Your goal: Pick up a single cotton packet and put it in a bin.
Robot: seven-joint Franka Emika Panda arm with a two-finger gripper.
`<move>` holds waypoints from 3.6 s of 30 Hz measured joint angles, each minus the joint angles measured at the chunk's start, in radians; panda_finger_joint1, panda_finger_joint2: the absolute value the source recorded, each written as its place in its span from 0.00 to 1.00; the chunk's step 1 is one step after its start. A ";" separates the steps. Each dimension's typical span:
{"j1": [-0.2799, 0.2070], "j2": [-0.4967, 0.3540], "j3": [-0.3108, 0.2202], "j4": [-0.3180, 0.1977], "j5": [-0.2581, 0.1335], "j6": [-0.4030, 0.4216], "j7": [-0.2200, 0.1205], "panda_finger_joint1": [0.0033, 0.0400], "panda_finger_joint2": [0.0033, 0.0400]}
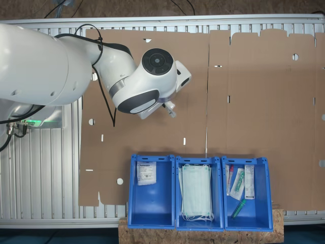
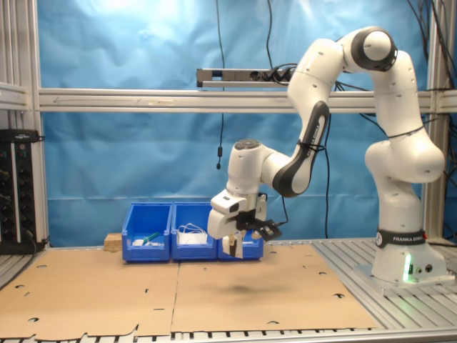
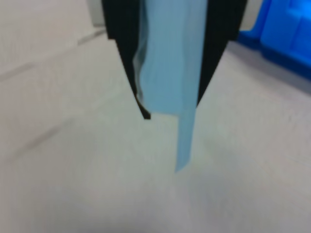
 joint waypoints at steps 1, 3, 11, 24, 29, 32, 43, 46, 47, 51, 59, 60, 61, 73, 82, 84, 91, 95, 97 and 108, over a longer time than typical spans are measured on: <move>0.000 -0.017 -0.002 0.000 0.002 -0.008 0.000 0.05 0.05; 0.000 -0.048 -0.008 0.000 0.008 -0.026 0.000 0.05 0.05; 0.000 -0.126 -0.059 0.015 0.073 -0.089 0.000 0.05 0.05; -0.018 -0.146 -0.185 0.111 0.177 -0.208 0.000 0.05 0.05; -0.034 -0.150 -0.240 0.149 0.193 -0.261 0.000 0.05 0.05; -0.044 -0.154 -0.270 0.160 0.193 -0.285 0.000 0.05 0.05; -0.061 -0.180 -0.345 0.166 0.164 -0.342 0.000 0.05 0.05; -0.061 -0.186 -0.362 0.166 0.155 -0.346 0.000 0.06 0.06; -0.061 -0.188 -0.365 0.166 0.154 -0.346 0.000 0.06 0.06; -0.061 -0.190 -0.379 0.166 0.151 -0.346 0.000 0.06 0.06; -0.061 -0.192 -0.399 0.166 0.149 -0.346 0.000 0.06 0.06; -0.061 -0.192 -0.401 0.166 0.149 -0.346 0.000 0.06 0.06; -0.062 -0.192 -0.402 0.166 0.149 -0.346 0.000 0.06 0.06; -0.062 -0.192 -0.407 0.166 0.148 -0.346 0.000 0.06 0.06; -0.062 -0.192 -0.408 0.166 0.147 -0.346 0.000 0.06 0.06; -0.062 -0.192 -0.408 0.166 0.147 -0.346 0.000 0.06 0.06; -0.062 -0.192 -0.408 0.166 0.147 -0.346 0.000 0.06 0.06; -0.062 -0.192 -0.408 0.166 0.147 -0.346 0.000 0.06 0.06; -0.062 -0.192 -0.408 0.166 0.147 -0.346 0.000 0.06 0.06; -0.062 -0.192 -0.408 0.166 0.147 -0.346 0.000 0.06 0.06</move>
